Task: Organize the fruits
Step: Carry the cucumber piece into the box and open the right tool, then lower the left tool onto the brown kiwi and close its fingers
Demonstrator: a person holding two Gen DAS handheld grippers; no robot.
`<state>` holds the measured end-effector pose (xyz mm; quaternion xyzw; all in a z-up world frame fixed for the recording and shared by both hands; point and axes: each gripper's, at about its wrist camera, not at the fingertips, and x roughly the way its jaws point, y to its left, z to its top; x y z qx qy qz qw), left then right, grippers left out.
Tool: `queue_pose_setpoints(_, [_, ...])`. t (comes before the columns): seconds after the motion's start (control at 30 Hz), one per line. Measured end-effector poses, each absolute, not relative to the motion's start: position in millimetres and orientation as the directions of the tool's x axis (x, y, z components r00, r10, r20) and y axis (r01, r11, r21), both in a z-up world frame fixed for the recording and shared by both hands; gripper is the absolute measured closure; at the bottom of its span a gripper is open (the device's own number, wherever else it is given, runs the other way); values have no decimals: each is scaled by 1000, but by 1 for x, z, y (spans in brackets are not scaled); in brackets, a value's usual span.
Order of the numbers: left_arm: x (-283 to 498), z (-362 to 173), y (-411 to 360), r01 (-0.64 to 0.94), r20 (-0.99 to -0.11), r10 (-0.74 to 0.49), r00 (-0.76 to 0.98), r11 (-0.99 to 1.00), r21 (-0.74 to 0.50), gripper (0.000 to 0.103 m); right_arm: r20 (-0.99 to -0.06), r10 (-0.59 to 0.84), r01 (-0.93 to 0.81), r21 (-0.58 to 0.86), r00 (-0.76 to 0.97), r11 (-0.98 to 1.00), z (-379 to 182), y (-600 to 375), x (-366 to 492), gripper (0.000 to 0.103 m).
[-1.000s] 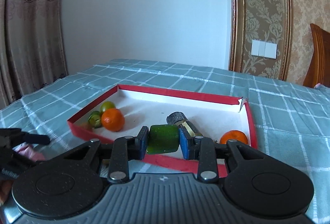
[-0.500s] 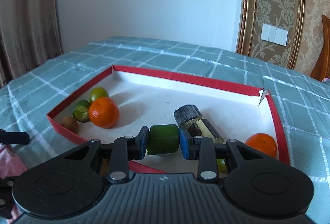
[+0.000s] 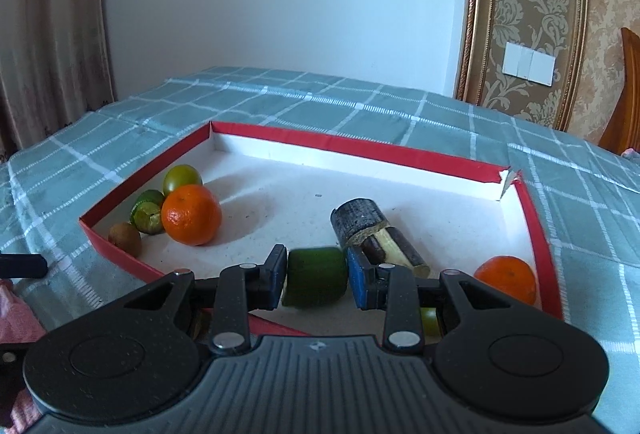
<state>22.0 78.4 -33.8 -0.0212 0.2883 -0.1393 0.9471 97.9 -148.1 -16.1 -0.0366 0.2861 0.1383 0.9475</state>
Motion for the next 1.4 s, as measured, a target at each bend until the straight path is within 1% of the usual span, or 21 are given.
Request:
queue_pose_setpoints(0.07, [22, -34, 78, 251, -540, -276, 795, 960, -121, 0, -527, 243, -278, 13, 814, 960, -12, -155, 86, 44])
queue_pose_setpoints(0.17, [22, -34, 78, 251, -540, -276, 795, 960, -122, 0, -485, 228, -267, -11, 844, 964, -5, -163, 62, 43])
queue_pose_setpoints(0.23, [22, -34, 78, 251, -540, -276, 795, 960, -120, 0, -483, 243, -282, -10, 841, 959, -3, -170, 47, 41])
queue_pose_setpoints(0.3, [22, -34, 78, 251, -540, -276, 795, 960, -120, 0, -487, 248, -296, -23, 837, 955, -6, -175, 33, 31])
queue_pose_setpoints(0.43, [22, -34, 77, 251, -543, -272, 795, 961, -114, 0, -503, 211, -292, -87, 838, 952, -20, -182, 16, 31])
queue_pose_setpoints(0.57, [23, -34, 76, 246, -546, -263, 795, 964, -105, 0, -544, 250, -331, -55, 801, 942, -27, -188, 13, 31])
queue_pose_setpoints(0.67, [20, -33, 70, 196, -541, -205, 816, 978, -75, 0, -553, 249, -333, -54, 795, 941, -32, -190, 14, 31])
queue_pose_setpoints(0.73, [16, -29, 68, 196, -525, -217, 823, 976, -96, 0, -568, 256, -332, -33, 783, 943, -34, -192, 17, 30])
queue_pose_setpoints(0.77, [15, -27, 66, 203, -519, -233, 822, 973, -114, 0, -577, 263, -333, -16, 773, 943, -34, -194, 19, 24])
queue_pose_setpoints(0.83, [13, -22, 59, 219, -502, -253, 827, 968, -126, 0, -601, 256, -314, 9, 757, 949, -37, -198, 23, 17])
queue_pose_setpoints(0.9, [12, -19, 48, 233, -492, -253, 833, 967, -103, 0, -604, 259, -301, 33, 754, 953, -38, -202, 24, 16])
queue_pose_setpoints(1.03, [18, -17, 30, 254, -503, -257, 825, 964, -76, 0, -610, 247, -290, 30, 753, 957, -39, -202, 25, 14])
queue_pose_setpoints(1.1, [21, -17, 24, 263, -509, -268, 818, 961, -84, 3, -614, 246, -288, 31, 750, 957, -39, -203, 26, 11])
queue_pose_setpoints(1.17, [25, -17, 16, 280, -526, -285, 802, 956, -90, 15, -621, 245, -285, 36, 744, 958, -40, -203, 27, 9])
queue_pose_setpoints(1.27, [30, -18, 6, 276, -533, -280, 799, 957, -89, 17, -622, 240, -284, 30, 745, 958, -39, -202, 26, 8])
queue_pose_setpoints(1.33, [35, -18, 4, 268, -536, -283, 795, 957, -109, 18, -624, 240, -283, 32, 744, 959, -39, -202, 27, 8])
queue_pose_setpoints(1.4, [40, -18, 2, 260, -543, -290, 788, 956, -132, 22, -625, 239, -282, 30, 744, 959, -40, -202, 27, 7])
